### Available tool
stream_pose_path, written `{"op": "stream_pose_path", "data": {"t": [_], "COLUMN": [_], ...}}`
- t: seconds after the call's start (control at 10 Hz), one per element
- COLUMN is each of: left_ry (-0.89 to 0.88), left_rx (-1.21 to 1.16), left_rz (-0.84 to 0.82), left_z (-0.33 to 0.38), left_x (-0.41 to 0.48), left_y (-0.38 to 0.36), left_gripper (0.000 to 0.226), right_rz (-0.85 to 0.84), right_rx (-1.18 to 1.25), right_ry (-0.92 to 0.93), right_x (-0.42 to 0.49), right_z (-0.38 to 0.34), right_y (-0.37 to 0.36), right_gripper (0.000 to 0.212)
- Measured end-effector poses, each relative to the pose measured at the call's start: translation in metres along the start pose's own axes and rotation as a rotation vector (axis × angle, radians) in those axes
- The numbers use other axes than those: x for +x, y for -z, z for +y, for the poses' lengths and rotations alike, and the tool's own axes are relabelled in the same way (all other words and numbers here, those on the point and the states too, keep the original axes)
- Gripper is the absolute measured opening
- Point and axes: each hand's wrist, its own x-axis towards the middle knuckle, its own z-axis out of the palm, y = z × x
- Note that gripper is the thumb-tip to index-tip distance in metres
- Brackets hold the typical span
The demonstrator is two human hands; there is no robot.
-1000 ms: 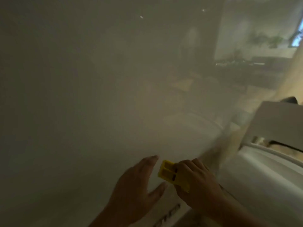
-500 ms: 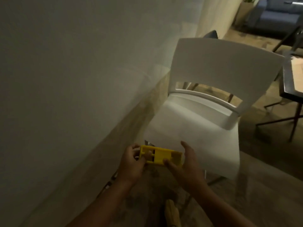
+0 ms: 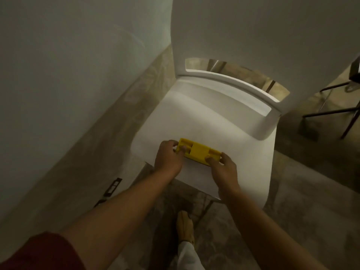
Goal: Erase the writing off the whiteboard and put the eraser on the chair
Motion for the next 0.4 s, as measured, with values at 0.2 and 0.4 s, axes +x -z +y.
{"op": "stream_pose_path", "data": {"t": [0.2, 0.4], "left_ry": [0.012, -0.014], "left_rx": [0.123, 0.064], "left_rz": [-0.101, -0.065], "left_z": [-0.004, -0.013], "left_x": [0.021, 0.016], "left_y": [-0.012, 0.013], "left_gripper": [0.036, 0.039], "right_rz": [-0.074, 0.059], "right_rx": [-0.082, -0.176], "right_ry": [-0.082, -0.048], "right_x": [0.033, 0.021], "right_z": [0.005, -0.006], "right_y": [0.002, -0.016], "right_gripper": [0.067, 0.064]}}
